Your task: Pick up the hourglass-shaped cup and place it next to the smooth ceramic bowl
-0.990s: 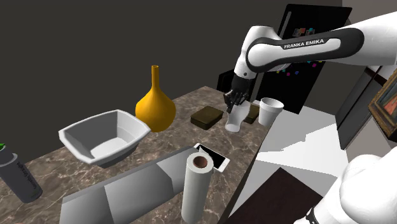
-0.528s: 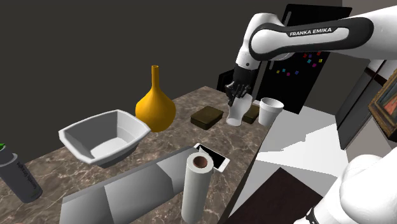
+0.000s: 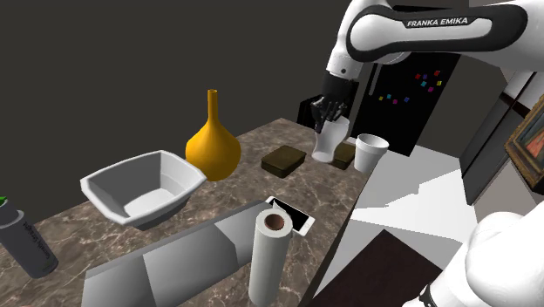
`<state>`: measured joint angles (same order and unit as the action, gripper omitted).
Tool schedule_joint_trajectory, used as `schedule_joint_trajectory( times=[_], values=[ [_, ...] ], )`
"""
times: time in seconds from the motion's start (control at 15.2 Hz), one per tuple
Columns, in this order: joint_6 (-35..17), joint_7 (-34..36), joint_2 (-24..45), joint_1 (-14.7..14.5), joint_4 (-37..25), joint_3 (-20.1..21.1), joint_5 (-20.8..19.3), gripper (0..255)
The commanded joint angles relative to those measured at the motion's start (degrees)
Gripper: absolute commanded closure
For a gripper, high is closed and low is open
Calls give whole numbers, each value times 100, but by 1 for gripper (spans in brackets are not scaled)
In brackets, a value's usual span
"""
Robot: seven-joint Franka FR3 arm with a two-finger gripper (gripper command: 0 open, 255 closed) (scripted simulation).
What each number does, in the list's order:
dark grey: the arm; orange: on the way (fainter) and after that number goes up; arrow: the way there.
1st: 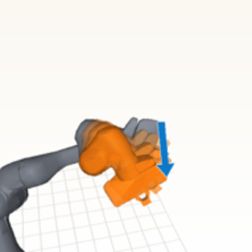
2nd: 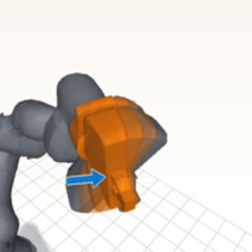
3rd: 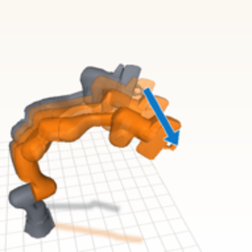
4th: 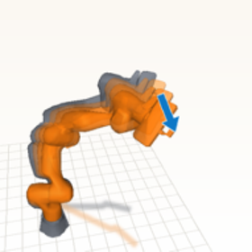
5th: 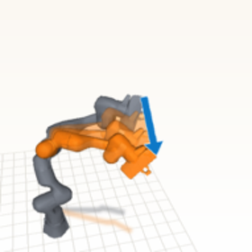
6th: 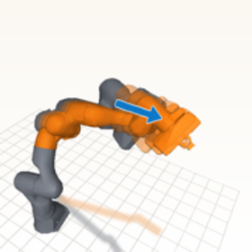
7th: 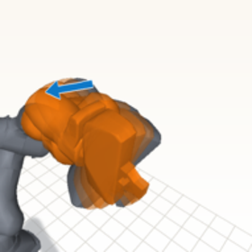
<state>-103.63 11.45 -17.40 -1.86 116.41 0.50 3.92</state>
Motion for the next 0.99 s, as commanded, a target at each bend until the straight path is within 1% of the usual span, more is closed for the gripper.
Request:
schedule_joint_trajectory(
  times=[0.0, 0.92],
  values=[
    [163, 0, -10, 4, -154, -8, -4, 255],
    [1251, 61, 222, 6, -1476, -19, -16, 255]
  ],
)
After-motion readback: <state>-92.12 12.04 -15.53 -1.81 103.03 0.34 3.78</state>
